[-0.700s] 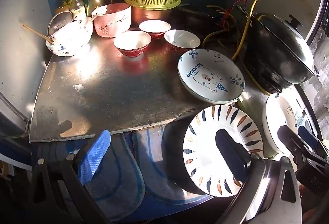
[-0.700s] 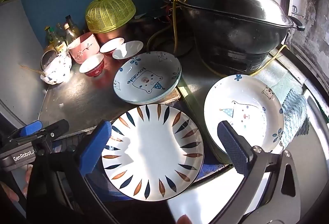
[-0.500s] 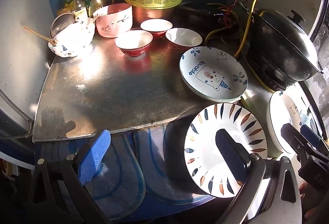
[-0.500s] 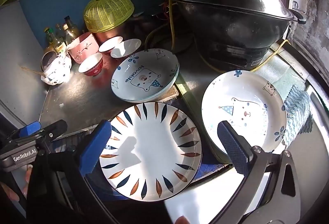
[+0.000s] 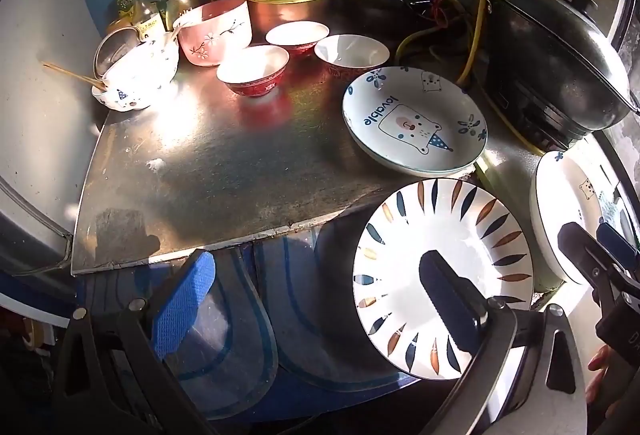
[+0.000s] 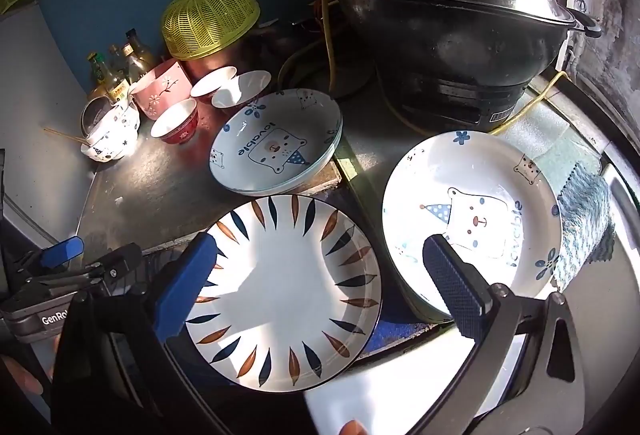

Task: Organize plates and bowls
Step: 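Move both grippers toward the rim of the leaf-pattern white plate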

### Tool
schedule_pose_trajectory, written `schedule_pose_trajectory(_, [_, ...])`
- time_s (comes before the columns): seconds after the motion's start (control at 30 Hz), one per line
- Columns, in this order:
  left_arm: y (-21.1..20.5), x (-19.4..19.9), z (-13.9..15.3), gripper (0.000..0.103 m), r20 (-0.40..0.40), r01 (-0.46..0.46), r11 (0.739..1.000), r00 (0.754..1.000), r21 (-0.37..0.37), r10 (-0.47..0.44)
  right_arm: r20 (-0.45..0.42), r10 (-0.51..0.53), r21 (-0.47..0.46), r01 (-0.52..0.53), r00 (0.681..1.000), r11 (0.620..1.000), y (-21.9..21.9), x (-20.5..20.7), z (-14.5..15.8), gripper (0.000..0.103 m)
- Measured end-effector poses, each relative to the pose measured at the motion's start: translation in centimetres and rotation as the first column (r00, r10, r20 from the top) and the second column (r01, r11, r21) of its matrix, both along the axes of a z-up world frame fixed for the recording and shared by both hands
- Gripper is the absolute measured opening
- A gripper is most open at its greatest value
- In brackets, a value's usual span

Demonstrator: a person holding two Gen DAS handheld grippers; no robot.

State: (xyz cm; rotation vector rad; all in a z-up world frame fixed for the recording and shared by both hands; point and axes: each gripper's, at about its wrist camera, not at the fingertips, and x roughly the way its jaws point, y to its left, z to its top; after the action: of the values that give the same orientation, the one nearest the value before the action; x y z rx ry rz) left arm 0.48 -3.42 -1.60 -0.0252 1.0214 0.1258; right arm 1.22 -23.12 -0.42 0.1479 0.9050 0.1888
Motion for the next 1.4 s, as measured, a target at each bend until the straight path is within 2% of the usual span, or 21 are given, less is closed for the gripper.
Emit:
schedule_pose_trajectory(0.47, [0.0,-0.5,-0.6,0.103,-0.024,0.002,1.0,1.0,0.0,-0.002,-0.037,0.006,0.017,-0.005,0.999,1.0,-1.0,-0.1,-0.6,0.103])
schedule_pose_trajectory(1.4, [0.4,-0.8,-1.1,0.103,-0.02,0.013,0.998,1.0,-0.068,-0.015,-0.051,-0.036,0.006,0.037,0.998,0.999,-1.9,-0.8,-1.0,0.103])
